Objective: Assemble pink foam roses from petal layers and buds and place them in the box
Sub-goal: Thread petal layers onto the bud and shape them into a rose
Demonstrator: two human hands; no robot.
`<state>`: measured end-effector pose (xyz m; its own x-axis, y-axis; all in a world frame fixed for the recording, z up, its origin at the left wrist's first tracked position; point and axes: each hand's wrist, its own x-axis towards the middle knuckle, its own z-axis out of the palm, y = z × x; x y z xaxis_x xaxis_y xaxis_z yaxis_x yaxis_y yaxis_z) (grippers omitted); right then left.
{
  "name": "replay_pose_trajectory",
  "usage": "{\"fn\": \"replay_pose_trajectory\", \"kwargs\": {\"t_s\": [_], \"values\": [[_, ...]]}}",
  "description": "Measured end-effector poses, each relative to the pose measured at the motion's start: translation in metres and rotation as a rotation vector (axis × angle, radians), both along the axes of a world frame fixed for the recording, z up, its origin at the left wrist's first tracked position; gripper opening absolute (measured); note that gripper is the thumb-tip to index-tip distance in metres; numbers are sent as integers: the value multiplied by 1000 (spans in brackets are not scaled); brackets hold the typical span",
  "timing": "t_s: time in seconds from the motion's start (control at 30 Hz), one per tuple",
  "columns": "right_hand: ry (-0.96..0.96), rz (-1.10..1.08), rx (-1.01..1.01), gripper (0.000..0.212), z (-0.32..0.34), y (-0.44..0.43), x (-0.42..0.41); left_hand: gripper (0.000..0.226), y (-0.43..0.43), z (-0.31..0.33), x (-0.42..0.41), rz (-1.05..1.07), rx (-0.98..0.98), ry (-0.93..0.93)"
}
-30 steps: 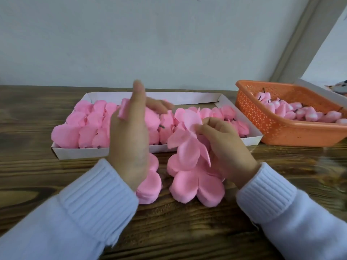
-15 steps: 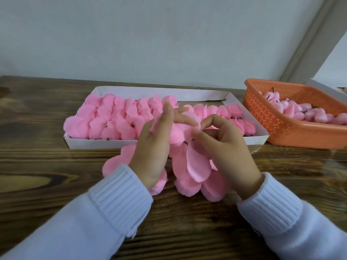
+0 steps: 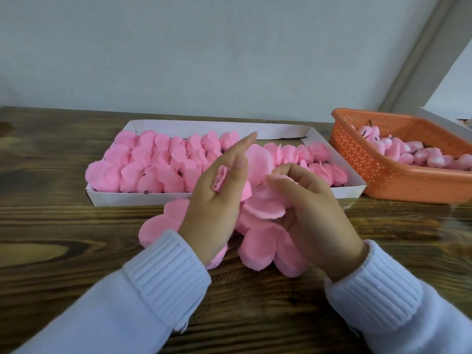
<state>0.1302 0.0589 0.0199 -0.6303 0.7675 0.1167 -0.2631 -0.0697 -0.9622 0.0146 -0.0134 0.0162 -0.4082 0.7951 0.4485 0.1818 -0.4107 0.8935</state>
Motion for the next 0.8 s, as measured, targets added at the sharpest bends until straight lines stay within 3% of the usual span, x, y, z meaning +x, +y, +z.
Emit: {"fn": "replay_pose_trajectory", "kwargs": {"t_s": [0.07,0.27,0.43,0.63,0.7,0.8], "values": [[40,71,-48,7,2,-1,0,45,2,-2,-2,28,-2,-13],[38,152,-16,35,1,0,-1,64,5,-5,-5,111,-11,-80],[38,185,111,25,-1,0,0,51,5,-5,-6,53,-27,-76],[-8,143,398,42,-3,-3,-1,27,7,-4,-4,13,-25,-74],[-12,105,410,41,-3,-3,-2,30,6,-4,-3,-6,-5,-51],[28,78,328,23,-2,-6,-2,35,4,-6,-2,-57,-28,-25]]}}
